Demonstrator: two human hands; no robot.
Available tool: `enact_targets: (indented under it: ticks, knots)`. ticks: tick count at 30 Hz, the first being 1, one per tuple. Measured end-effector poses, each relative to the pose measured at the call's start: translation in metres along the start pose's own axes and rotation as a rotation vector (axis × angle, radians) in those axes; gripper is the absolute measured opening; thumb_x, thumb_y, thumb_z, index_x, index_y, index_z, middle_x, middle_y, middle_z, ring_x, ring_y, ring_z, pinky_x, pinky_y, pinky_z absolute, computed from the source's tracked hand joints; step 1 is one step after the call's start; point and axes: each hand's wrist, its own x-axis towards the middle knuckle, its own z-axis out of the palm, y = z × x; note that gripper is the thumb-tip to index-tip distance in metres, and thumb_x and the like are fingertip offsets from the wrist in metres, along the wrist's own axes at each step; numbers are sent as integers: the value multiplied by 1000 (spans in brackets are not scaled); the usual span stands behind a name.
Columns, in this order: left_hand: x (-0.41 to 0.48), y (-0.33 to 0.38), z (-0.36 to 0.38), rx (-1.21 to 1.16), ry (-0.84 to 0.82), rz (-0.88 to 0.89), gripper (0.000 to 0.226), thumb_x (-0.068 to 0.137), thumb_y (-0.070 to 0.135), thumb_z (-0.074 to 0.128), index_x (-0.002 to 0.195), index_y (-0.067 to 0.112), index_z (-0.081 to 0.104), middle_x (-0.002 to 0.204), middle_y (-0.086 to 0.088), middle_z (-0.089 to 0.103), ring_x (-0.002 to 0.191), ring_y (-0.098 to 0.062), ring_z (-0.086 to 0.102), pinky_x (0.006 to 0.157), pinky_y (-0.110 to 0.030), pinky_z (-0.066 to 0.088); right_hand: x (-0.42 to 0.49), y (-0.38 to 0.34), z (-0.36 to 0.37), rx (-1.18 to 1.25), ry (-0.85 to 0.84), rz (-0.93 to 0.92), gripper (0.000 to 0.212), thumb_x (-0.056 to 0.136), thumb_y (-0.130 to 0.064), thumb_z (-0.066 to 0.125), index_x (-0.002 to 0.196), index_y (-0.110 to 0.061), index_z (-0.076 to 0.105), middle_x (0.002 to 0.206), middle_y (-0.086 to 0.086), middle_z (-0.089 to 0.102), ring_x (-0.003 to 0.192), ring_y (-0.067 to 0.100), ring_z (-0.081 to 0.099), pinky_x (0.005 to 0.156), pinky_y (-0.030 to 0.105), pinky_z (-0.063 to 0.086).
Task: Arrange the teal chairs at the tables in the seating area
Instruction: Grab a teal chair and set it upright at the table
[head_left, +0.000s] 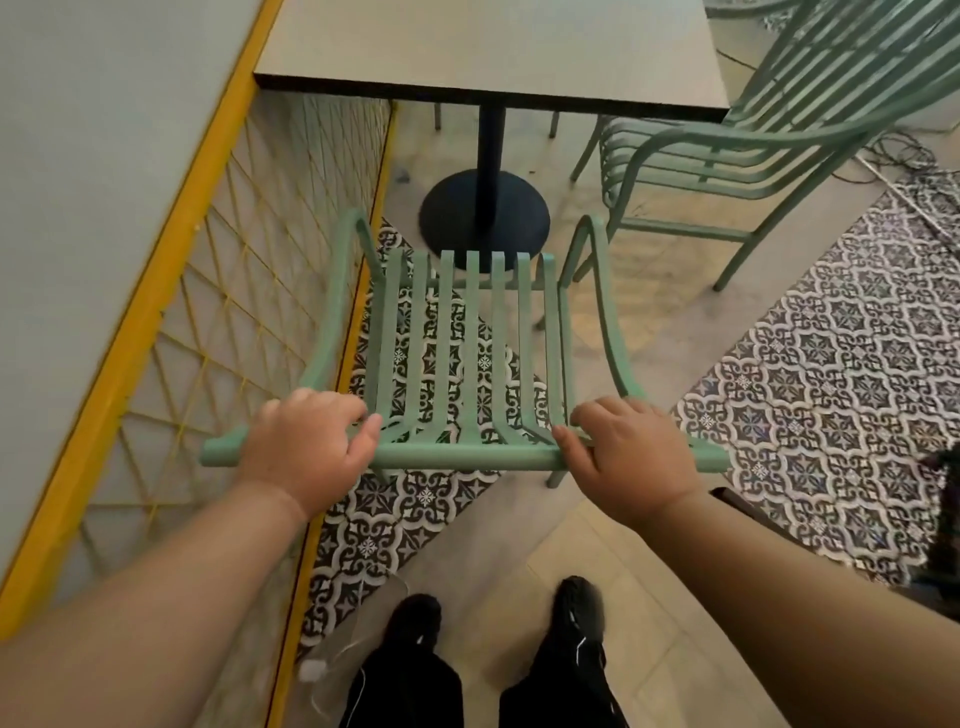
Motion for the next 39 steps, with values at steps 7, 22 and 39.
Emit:
enact_targets:
  ticks: [7,22,39]
  knots:
    - [3,-6,9,-49,45,6,48,87,54,25,53,24,42,51,4,45,47,-10,44,46,-26,24,12,-4,9,-46,-11,6,57,93,-58,14,67,-26,53,65,-8,47,55,11,48,50,31,46]
    - [48,-25,3,-9,118,-45,49,81,48,16,58,23,51,58,4,50,52,-9,47,47,-28,26,65,-13,-4,-74,38,-49,49,95,-51,19,69,-27,52,69,-5,49,60,9,50,59,28,49]
    - [94,-46,-3,-4,160,-38,42,84,43,27,58,21,52,58,3,51,52,-13,49,47,-27,27,114,-17,-4,-72,105,-46,47,100,-48,27,71,-26,58,68,-5,50,57,11,52,58,35,55]
